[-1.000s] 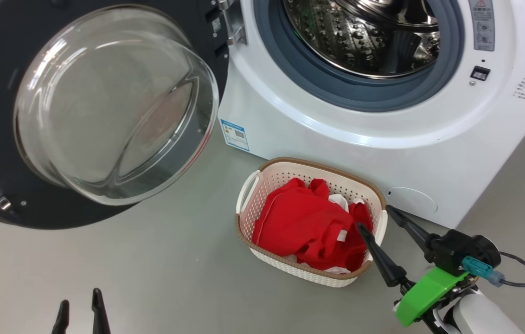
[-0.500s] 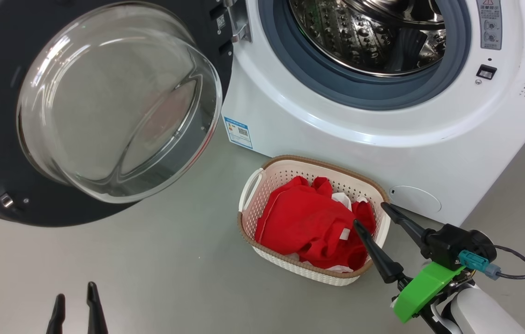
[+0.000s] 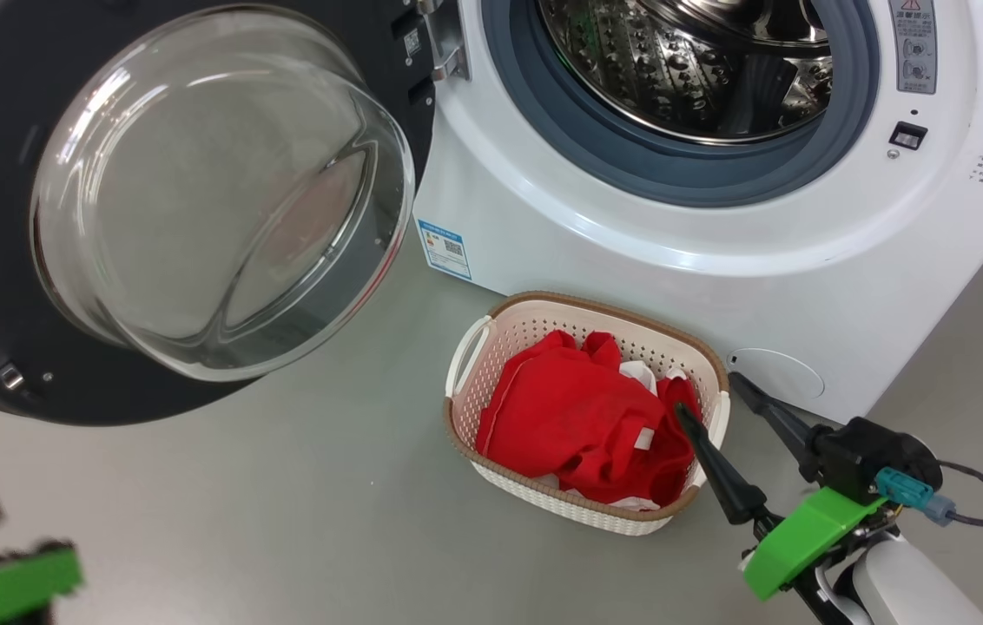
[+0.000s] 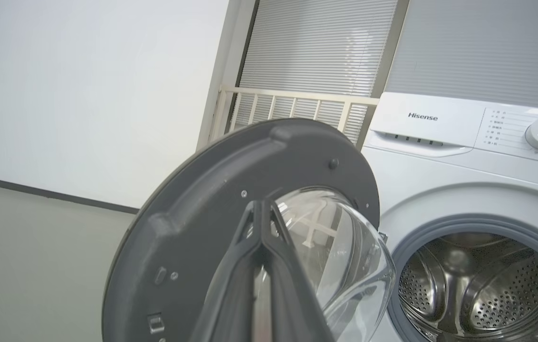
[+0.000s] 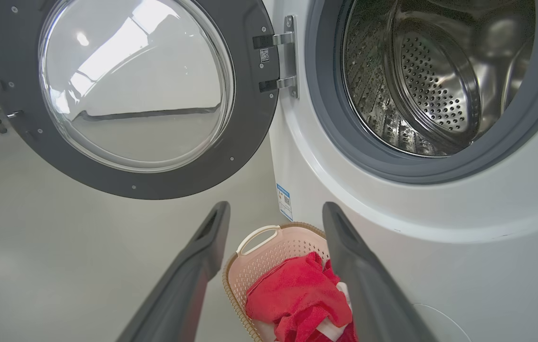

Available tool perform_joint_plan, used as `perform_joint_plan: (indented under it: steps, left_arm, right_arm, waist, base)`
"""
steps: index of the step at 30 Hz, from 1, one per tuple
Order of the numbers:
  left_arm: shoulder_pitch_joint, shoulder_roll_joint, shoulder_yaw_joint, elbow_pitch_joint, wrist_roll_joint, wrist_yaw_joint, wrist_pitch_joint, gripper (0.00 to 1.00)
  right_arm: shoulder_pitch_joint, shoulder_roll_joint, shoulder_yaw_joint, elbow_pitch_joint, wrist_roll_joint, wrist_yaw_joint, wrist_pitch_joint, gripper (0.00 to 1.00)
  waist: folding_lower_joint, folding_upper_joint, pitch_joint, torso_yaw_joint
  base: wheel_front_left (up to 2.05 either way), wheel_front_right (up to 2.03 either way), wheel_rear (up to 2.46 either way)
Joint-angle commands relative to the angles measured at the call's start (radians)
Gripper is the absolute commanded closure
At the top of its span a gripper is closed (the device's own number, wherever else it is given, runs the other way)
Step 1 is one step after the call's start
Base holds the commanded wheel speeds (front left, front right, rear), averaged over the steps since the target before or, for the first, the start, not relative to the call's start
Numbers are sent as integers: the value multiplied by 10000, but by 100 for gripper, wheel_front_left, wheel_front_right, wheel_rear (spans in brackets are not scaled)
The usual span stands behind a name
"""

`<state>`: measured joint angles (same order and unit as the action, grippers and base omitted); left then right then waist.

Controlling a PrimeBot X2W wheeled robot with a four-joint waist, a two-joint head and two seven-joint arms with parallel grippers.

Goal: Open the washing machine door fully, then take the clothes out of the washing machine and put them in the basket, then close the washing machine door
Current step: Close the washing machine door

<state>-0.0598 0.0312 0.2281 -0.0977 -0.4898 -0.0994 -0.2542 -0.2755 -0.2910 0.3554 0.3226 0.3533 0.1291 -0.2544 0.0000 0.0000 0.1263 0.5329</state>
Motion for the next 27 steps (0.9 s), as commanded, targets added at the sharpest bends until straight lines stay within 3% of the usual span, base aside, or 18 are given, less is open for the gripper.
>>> perform_joint_plan:
  steps: [1, 4, 7, 14, 20, 27]
  left_arm:
    - [-484, 227, 484, -366, 75, -103, -76, 100]
    - [-1477, 610, 1150, -590, -198, -256, -76, 100]
    - [-2553, 1461, 1513, -155, -545, -300, -76, 100]
    - [-4979, 3484, 1522, 2751, -2915, -310, 59, 100]
    - [-6692, 4836, 1306, 5916, -4919, -311, 1203, 100]
    - [-8106, 5566, 823, 8836, -6395, -311, 3786, 100]
  right_arm:
    - [182, 17, 119, -246, -75, 16, -74, 0]
    - [305, 56, 4, -291, -121, 16, -74, 0]
    - [395, 91, -107, -343, -168, 16, -74, 0]
    - [591, 166, -408, -451, -273, 16, -74, 0]
    - [638, 180, -446, -527, -349, 16, -74, 0]
    - [459, 74, -358, -539, -374, 16, -74, 0]
  waist:
    - [0, 0, 5, -3]
    - [0, 0, 27, -14]
    - [0, 0, 50, -36]
    - [0, 0, 106, -73]
    - [0, 0, 311, -230]
    - [0, 0, 618, -399]
  base:
    - [0, 0, 0]
    - [0, 0, 0]
    - [0, 0, 0]
    - [0, 0, 0]
    - [0, 0, 0]
    - [0, 0, 0]
